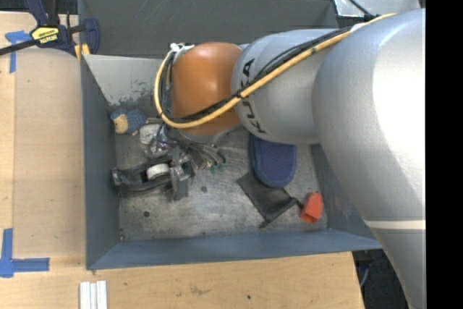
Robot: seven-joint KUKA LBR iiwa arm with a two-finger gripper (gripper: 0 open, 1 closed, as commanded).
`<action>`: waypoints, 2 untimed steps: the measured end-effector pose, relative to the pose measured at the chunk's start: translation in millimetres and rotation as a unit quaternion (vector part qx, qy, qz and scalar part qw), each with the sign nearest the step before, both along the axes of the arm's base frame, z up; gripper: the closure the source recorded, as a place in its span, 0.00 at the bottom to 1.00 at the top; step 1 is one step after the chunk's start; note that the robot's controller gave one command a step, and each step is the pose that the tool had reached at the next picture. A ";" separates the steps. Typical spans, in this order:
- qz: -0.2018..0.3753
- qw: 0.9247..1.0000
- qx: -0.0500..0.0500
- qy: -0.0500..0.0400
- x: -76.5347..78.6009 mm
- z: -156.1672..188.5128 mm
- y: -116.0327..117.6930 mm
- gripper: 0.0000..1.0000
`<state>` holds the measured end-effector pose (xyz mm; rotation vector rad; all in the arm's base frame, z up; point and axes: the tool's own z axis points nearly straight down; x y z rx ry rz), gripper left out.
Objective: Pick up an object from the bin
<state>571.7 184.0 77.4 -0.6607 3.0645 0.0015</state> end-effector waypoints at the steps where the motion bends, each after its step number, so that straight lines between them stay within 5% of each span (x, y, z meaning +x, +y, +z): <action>1: -0.002 1.000 0.001 0.003 0.2 2.3 0.7 1.00; 2: -0.003 1.000 0.000 0.003 0.2 2.6 1.0 1.00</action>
Offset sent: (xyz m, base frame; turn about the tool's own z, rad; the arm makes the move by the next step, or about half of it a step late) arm 0.0001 0.0000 0.0017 0.0000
